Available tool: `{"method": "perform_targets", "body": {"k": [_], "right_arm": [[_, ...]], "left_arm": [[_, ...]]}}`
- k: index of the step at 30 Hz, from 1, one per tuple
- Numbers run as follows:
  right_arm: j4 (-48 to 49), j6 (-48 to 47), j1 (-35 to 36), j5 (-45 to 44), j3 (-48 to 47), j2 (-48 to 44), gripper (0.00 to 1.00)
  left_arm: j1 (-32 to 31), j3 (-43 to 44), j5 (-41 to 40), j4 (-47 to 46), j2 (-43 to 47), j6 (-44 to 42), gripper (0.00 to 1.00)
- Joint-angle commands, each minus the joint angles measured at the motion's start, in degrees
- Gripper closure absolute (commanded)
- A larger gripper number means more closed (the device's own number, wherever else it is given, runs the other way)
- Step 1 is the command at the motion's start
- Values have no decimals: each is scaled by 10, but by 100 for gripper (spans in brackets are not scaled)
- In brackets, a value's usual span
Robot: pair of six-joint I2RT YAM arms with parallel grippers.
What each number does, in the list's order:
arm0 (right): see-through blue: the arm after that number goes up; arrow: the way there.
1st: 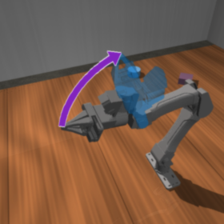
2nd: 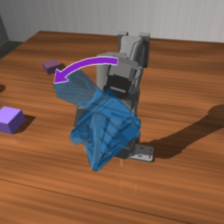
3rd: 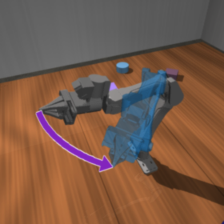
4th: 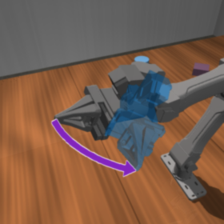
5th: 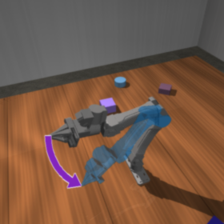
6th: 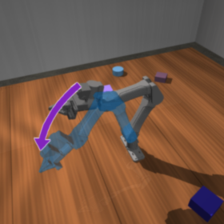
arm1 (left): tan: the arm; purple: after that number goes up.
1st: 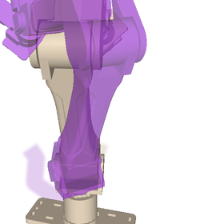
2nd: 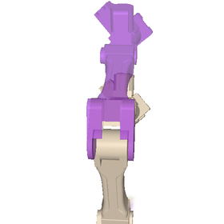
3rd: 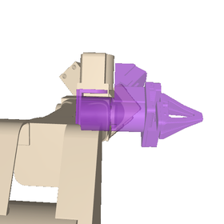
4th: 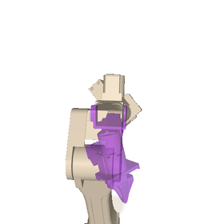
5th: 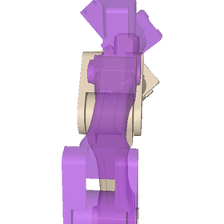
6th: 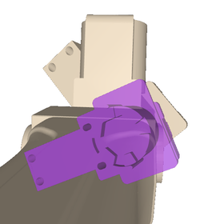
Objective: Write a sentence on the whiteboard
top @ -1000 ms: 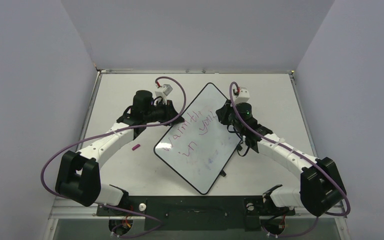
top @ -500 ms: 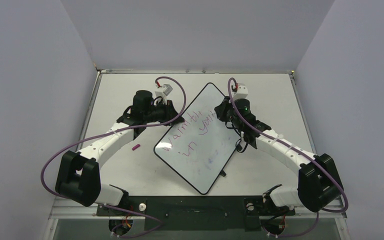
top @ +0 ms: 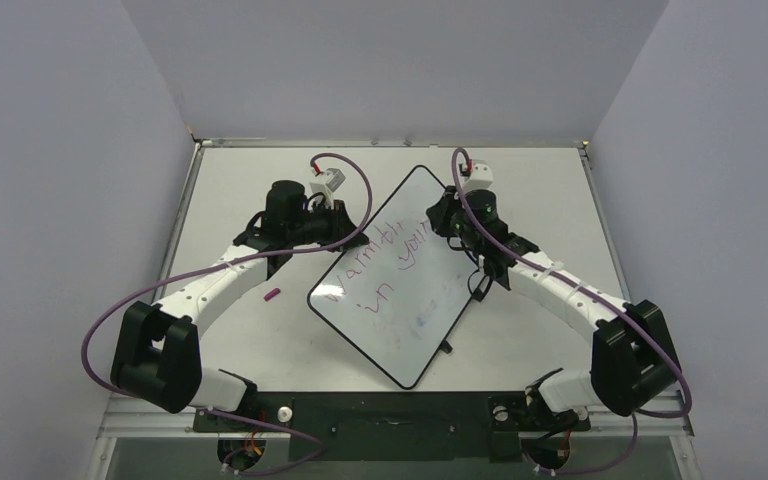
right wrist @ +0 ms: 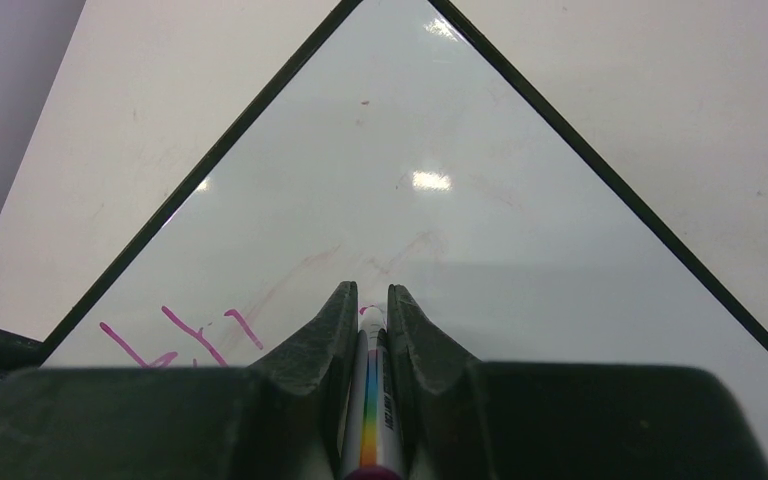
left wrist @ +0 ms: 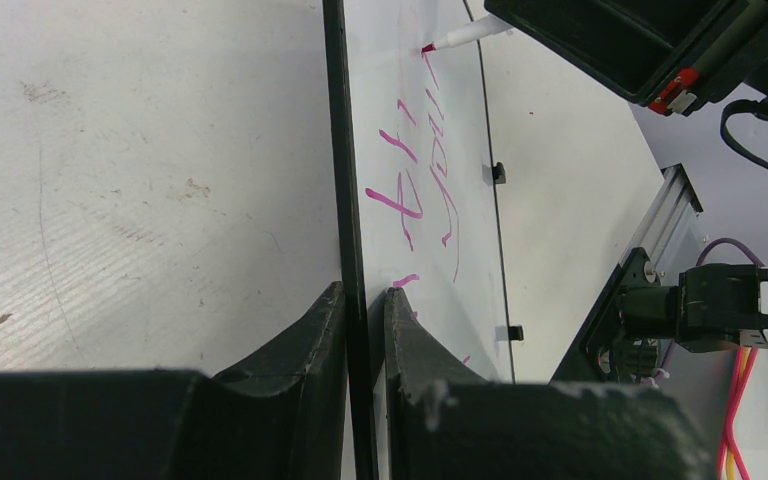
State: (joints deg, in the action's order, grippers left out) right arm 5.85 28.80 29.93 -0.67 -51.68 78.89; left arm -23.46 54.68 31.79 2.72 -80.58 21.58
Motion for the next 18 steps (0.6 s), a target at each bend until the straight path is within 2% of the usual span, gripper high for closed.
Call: {"method": "perform_targets", "body": {"k": [1,12,18], "right_arm": [[-4,-14,-6,-9,-31,12,100],[-29,-24,-11,-35,-54,18,100],[-36,-27,-11,-35,-46,-20,100]], "left_arm": [[4,4,-28,-34,12,-54,100],[4,3,-28,-34,14,-54,100],[4,3,-28,-34,15,-53,100]]}}
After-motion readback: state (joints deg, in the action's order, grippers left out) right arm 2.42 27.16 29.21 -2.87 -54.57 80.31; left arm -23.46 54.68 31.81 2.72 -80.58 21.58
